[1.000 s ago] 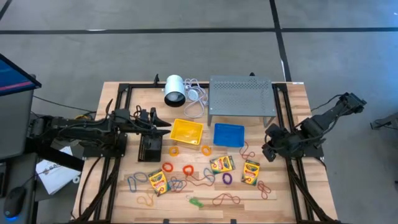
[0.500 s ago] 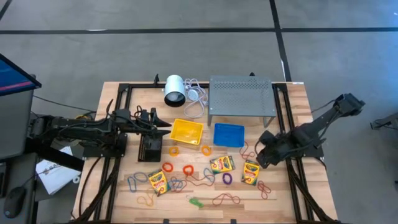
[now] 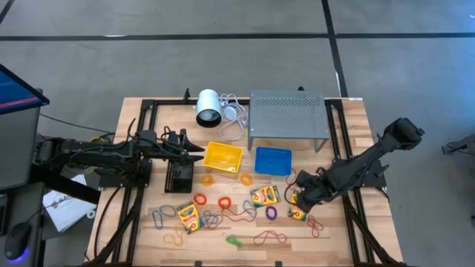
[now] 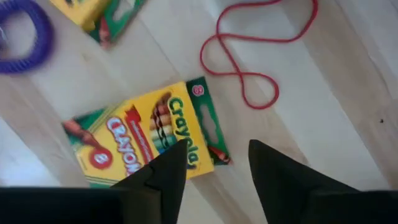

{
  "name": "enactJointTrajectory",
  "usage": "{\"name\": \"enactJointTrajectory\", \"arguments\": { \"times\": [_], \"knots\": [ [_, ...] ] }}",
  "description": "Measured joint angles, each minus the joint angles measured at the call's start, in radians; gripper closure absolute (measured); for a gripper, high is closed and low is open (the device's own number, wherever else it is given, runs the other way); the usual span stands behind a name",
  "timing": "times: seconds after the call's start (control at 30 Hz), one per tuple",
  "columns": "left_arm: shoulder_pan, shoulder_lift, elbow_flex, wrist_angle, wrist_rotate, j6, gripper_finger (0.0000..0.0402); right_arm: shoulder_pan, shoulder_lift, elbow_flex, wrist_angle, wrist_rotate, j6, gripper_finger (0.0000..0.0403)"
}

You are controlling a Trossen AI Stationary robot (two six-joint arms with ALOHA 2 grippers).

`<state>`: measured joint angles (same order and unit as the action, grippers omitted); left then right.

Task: Pick & Place Office Desk Supplies
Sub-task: Put the right crayon box into the blue bin

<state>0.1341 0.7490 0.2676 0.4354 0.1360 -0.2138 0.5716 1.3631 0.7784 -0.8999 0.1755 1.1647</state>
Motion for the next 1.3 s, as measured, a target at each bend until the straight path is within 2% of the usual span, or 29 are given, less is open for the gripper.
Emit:
{"name": "enactJointTrajectory", "arguments": {
  "times": [0.23, 0.63, 1.3],
  "knots": [
    [0.000, 0.000, 0.000, -0.004, 0.000, 0.000, 0.0257, -0.005, 0.035, -0.001, 0.020, -0.015, -0.040, 0.0258],
    [0.000, 0.000, 0.000, -0.009, 0.000, 0.000, 0.0257, -0.039, 0.032, -0.086, 0.113, -0.014, -0.043, 0.0258],
    [0.000, 0.000, 0.000, -0.009, 0.000, -0.003, 0.0257, -0.044, 0.033, -0.097, 0.120, -0.019, -0.084, 0.0258]
  ]
}}
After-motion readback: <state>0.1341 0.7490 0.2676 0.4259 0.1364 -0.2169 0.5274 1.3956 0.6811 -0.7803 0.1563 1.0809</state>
